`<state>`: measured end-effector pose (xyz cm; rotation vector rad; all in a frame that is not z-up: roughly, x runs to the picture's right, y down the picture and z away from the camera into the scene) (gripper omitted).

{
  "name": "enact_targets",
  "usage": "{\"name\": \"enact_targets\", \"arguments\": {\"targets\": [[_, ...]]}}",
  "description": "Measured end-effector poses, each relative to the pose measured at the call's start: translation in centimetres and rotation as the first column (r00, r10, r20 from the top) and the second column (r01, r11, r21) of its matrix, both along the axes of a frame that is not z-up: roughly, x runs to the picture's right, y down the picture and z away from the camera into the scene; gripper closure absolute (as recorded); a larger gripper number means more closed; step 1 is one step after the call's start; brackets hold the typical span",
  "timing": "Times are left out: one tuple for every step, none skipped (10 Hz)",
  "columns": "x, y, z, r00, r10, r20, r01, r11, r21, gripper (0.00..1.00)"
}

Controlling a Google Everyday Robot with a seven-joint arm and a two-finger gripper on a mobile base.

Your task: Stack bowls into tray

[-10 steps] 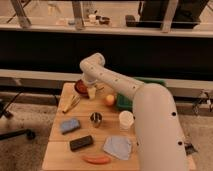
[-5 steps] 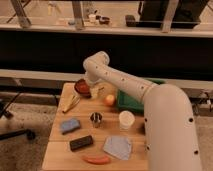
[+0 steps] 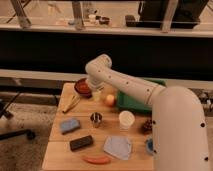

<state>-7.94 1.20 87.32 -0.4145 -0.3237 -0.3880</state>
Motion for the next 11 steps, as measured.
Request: {"name": "enact_targets", "arguments": {"targets": [[0.0,0.5,0.4,1.000,-0.001,-0.001,0.001,1.0000,-0.001,0.20],[-0.2,0.7,0.7,1.000,-0.004,-0.002,0.004,1.0000,0.000,0.20],[-0.4,1.0,1.0,1.000,-0.007,0.000,0.007,1.0000,-0.005,0.20],[-0.6,1.2,1.2,1.000,-0.008,0.001,0.008,0.9999,-0.008,0.20],[-0.7,1.4,1.4,1.000,-0.009,0.002,0.009,0.9999,-0.013,0.20],[-0.6,1.7,1.5,1.000,-0.009,0.002,0.009,0.9998,-0.018,0.20],[-0.4,1.8,1.6,1.000,-0.009,0.001,0.009,0.9997,-0.023,0.20],[-0.1,2.0,1.6,1.000,-0.009,-0.001,0.009,0.9996,-0.028,0.20],[0.2,2.2,1.6,1.000,-0.008,-0.003,0.008,0.9995,-0.032,0.20],[0.7,2.3,1.6,1.000,-0.007,-0.006,0.007,0.9993,-0.036,0.20],[1.3,2.6,1.7,1.000,-0.007,-0.010,0.006,0.9991,-0.041,0.20]]}}
